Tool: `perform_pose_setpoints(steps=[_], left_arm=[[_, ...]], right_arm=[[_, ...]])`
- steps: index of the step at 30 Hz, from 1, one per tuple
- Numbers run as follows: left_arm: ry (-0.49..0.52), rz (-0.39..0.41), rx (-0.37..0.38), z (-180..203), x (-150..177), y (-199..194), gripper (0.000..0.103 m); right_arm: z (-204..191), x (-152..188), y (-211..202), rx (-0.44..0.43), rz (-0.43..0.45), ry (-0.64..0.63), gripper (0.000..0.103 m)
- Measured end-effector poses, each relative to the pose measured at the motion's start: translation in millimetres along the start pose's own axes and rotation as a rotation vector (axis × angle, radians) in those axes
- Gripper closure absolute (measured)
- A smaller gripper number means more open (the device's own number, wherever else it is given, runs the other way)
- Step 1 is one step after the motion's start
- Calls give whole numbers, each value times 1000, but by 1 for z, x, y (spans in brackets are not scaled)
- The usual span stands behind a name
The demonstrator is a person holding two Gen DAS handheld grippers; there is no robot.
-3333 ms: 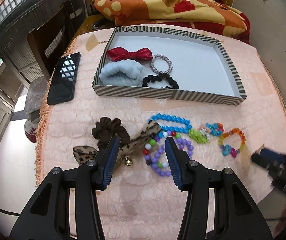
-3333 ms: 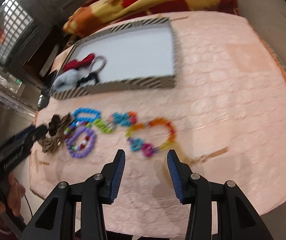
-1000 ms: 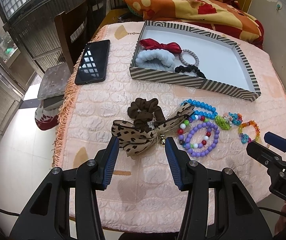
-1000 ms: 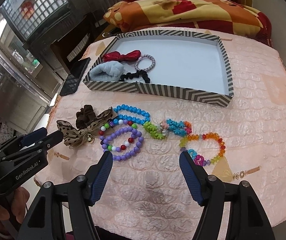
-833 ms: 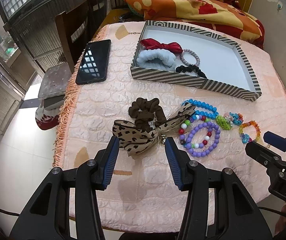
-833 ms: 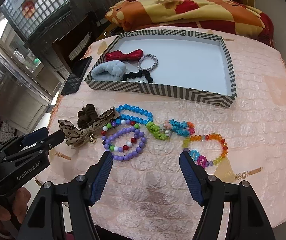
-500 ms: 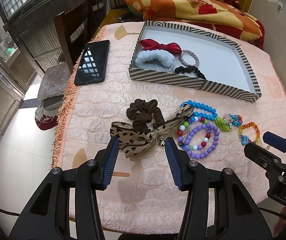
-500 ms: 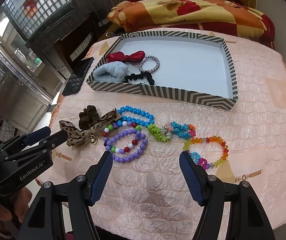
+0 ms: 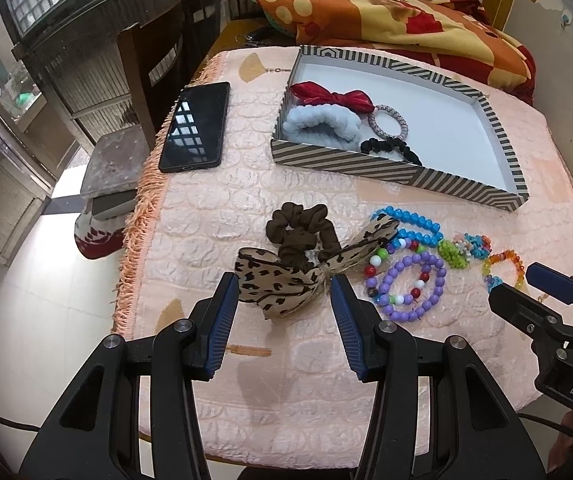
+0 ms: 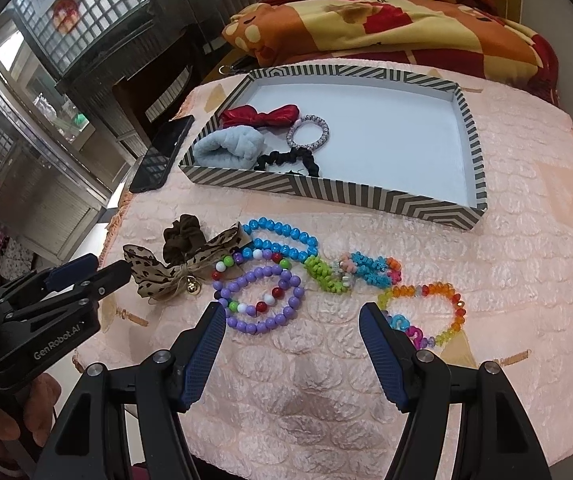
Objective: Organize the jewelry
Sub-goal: 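Move the left gripper to the brown scrunchie while the right approaches the blue bead bracelet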
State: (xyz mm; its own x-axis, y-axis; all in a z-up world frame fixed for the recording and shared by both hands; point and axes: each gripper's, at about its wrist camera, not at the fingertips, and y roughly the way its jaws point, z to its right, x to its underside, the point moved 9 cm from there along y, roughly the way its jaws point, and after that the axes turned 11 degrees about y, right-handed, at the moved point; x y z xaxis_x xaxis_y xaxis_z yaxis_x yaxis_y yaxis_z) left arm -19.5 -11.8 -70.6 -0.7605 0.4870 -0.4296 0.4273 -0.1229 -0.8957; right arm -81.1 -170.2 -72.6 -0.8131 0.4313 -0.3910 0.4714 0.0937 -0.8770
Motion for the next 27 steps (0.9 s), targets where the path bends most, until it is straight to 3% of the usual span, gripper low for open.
perform_pose_setpoints(steps=[4,9,12,16,22,27], left_arm=[[-20,-6,6,-7,3,1,56],[-74,-13,89,-23,7,1,56],[-120,-22,122,-40,11,3,48],[-162,-43,125,-59,18,8,47],[-162,-75,192,-53,19,18,46],[-141,-76,235,-35,10,26,38]], right_arm=[[-2,-1,5,-10,-4,-14,36],[-1,-2,15,6,-10,-36,36],[-3,-3,20,4,-16,-41,36],[-16,-5,22,-34,-20,-64,36],[-18,-22,27,-14,2,-68,36],[0,-40,35,20,7,-28,36]])
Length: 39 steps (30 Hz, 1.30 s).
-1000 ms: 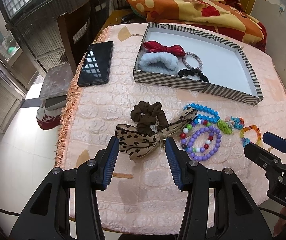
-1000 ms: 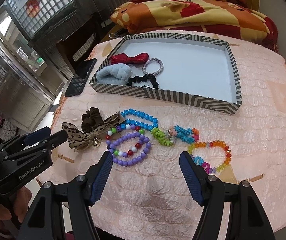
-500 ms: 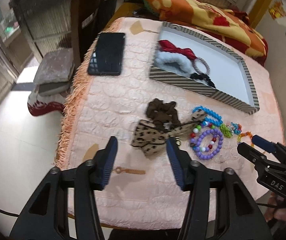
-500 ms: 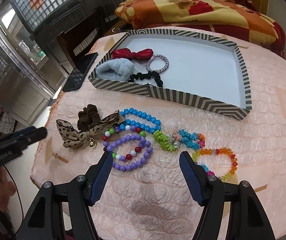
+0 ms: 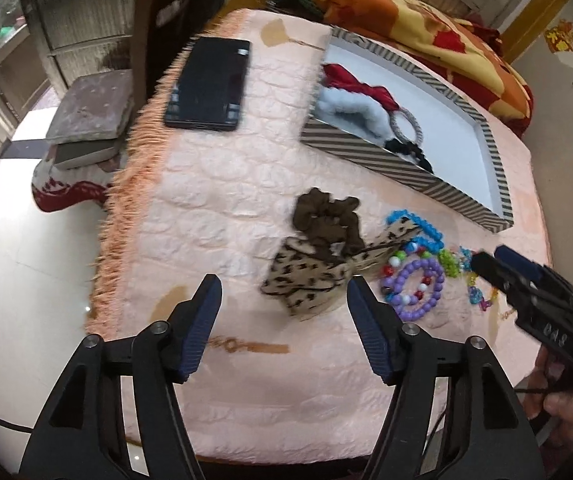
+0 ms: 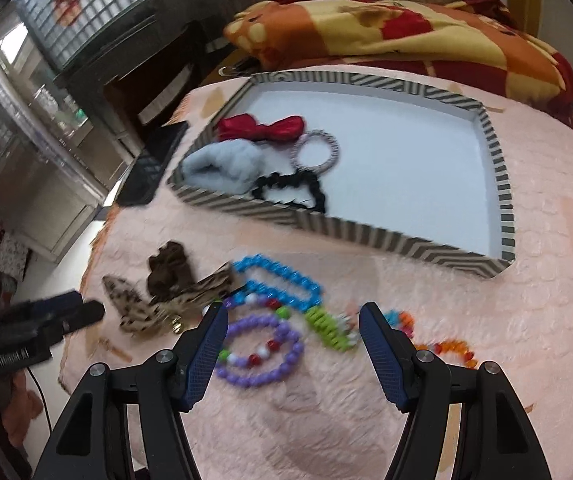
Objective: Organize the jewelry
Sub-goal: 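Move the left gripper to the brown scrunchie while the right approaches the blue bead bracelet, then grasp the brown scrunchie and leopard bow with the left gripper while the right grasps the blue bracelet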
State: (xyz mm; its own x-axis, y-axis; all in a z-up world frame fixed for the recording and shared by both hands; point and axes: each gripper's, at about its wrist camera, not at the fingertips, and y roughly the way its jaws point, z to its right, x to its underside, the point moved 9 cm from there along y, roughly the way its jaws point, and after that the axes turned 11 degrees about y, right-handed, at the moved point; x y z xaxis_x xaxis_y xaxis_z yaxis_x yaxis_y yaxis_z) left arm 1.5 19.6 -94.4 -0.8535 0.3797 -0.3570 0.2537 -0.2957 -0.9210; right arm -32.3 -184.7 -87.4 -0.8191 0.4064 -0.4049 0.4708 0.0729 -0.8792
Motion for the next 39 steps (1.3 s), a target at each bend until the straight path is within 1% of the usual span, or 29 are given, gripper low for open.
perform_pose_setpoints(steps=[1,2,3,4,7,10,12,13,14,17,18,20,21,22,24,25,26,29,31,36,39], left_arm=[[6,-8,1,2,-1,4,38],[18,-16,0,6,-2,9,38],[28,-19,-2,9,-4,13,38],[37,-23,-5,11,-5,17,38],[55,-43,-20,15,-10,29,38],[66,-43,-30,15,-19,39,38],[72,-47,-44,14,-24,45,38],[76,-50,-46,13,-26,48,38],[85,-59,-51,13,-28,53,38],[108,-85,-66,13,-29,64,38],[113,-90,-70,13,-29,67,38],[114,-94,-70,11,-30,72,38],[110,-96,-64,10,-30,73,38],[103,-99,-58,8,-30,75,39],[102,-86,-69,5,-32,76,54],[123,-78,-83,4,-34,76,72],[142,-77,-92,4,-34,77,85],[151,-77,-63,5,-35,74,90],[155,-58,-72,5,-37,67,91],[158,14,-75,6,-51,35,92],[173,61,-73,11,-62,14,92]], right_arm=[[2,-1,3,8,-2,-5,37],[4,-3,7,18,-7,-14,39],[5,-4,13,29,-15,-24,47],[6,-5,18,37,-22,-29,51],[9,-8,36,55,-52,-40,53],[8,-9,49,63,-78,-67,54],[7,-10,57,89,-88,-95,55],[7,-9,61,101,-96,-109,59],[6,-9,66,111,-110,-127,60],[4,-10,70,133,-97,-140,64],[4,-8,74,139,-114,-136,70],[0,-9,74,150,-93,-156,74],[-2,-9,75,151,-90,-174,78],[-5,-9,75,146,-89,-187,86],[-5,-10,73,151,-71,-188,95],[-5,-12,70,138,-61,-172,95],[-4,-15,65,109,-49,-143,95],[-3,-19,50,64,-24,-107,95],[-4,-24,38,35,-8,-86,95],[-6,-32,4,-21,48,-63,95],[-5,-40,-16,-29,87,-53,95]])
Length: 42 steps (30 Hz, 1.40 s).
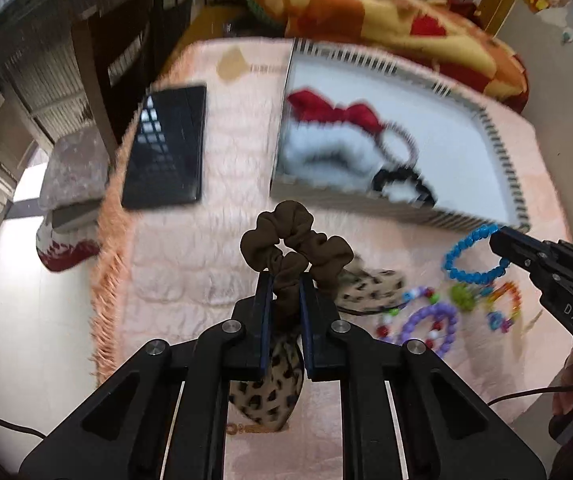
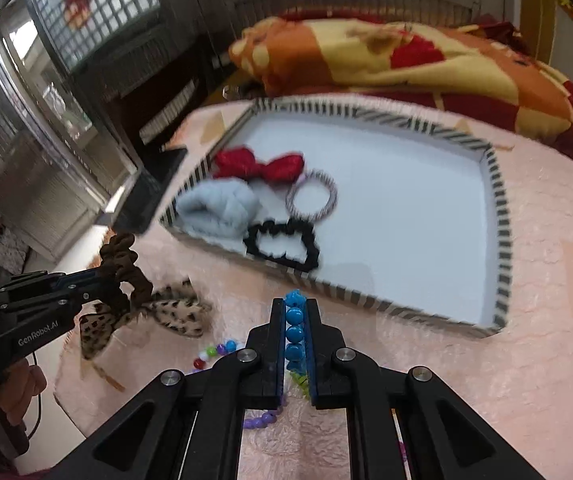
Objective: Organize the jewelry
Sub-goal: 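Grasp the brown scrunchie and leopard bow with the left gripper while the right grasps the blue bracelet, then carry the scrunchie and blue bracelet into the striped tray and open both grippers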
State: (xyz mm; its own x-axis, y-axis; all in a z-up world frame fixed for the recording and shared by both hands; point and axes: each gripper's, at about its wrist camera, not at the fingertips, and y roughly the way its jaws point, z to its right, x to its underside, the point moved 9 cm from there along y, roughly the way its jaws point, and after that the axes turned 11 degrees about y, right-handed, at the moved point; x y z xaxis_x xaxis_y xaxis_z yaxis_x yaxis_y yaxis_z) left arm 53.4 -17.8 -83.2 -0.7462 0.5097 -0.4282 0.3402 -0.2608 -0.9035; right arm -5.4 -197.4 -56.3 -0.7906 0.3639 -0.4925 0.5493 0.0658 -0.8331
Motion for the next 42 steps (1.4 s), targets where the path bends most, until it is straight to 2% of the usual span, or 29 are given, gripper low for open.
perform_pose_setpoints(steps=[5,12,28,32,39,42], left_arm=[[22,49,16,8,-23,-21,92],[66,87,45,29,-60,-30,92],[166,160,91,60,-133,-40,92],[172,166,93,66,-151,-31,92],[161,138,78,63,-178,10,92],[155,122,56,55,-189,30,92]], right_arm=[[8,-21,-12,9,39,19,95],[23,-44,-20,36,80,52,95],[35,-65,-6,40,71,115,95],[33,-67,4,20,49,132,95],[23,-71,37,-23,-20,139,95],[34,-76,55,-9,-43,163,95]])
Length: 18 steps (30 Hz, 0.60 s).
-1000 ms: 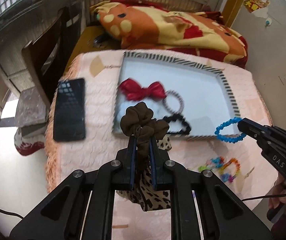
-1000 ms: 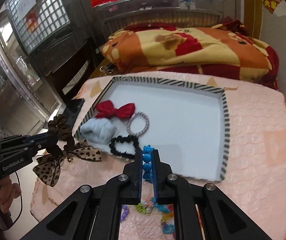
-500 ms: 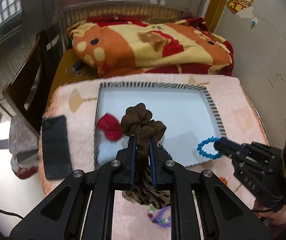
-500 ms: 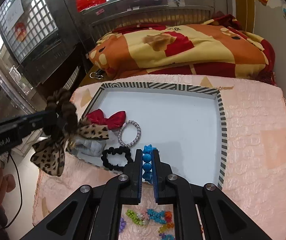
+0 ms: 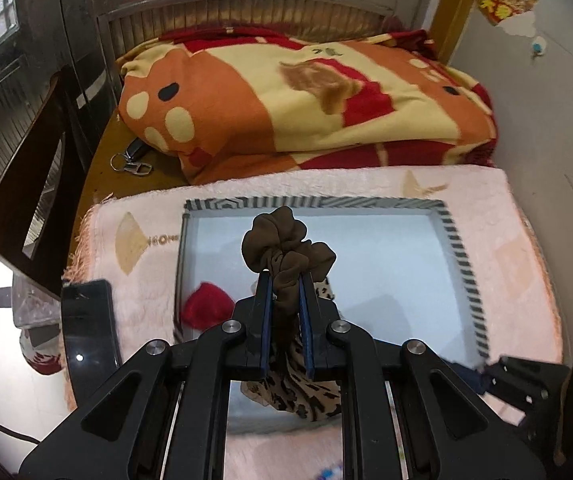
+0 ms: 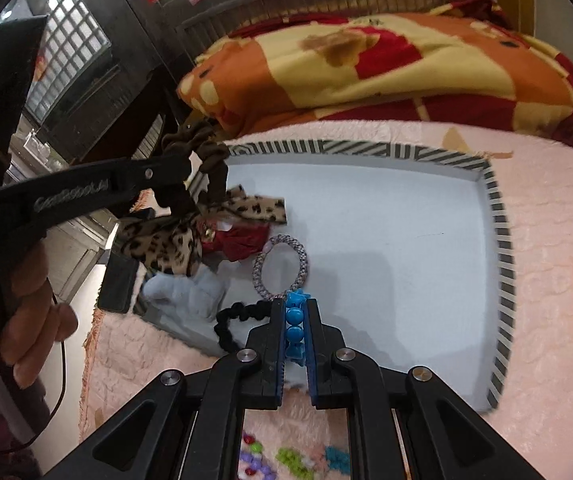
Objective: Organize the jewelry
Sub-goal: 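Carry the scrunchie and blue bracelet into the striped tray and open both grippers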
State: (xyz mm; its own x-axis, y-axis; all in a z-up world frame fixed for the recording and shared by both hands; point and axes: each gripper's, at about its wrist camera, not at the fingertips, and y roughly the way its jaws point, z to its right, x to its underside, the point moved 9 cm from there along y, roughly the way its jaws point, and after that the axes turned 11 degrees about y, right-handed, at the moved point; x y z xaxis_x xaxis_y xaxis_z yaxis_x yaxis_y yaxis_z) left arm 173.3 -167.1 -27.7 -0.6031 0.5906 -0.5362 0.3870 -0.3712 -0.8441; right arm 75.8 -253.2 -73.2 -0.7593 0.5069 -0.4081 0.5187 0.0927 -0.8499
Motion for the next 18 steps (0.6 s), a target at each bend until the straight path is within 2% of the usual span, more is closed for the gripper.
perform_pose_setpoints(steps=[3,8,12,16,18], left_arm=[[-19,-35,-26,-16,-3,23,92],[-47,-109,-64,-42,6,59,92],[-56,-147,-74,-51,13,76,92],[-51,-154,-79,-53,14,82,91],[-50,-155,-87,-54,14,84,91]], right_arm=[[22,-9,18,63,-5,30,95],[44,-10,42,90,-54,78,95],[36,-6,49,77,-72,63,95],[31,-2,51,115,-84,32,95],[34,0,51,122,-98,39,91]])
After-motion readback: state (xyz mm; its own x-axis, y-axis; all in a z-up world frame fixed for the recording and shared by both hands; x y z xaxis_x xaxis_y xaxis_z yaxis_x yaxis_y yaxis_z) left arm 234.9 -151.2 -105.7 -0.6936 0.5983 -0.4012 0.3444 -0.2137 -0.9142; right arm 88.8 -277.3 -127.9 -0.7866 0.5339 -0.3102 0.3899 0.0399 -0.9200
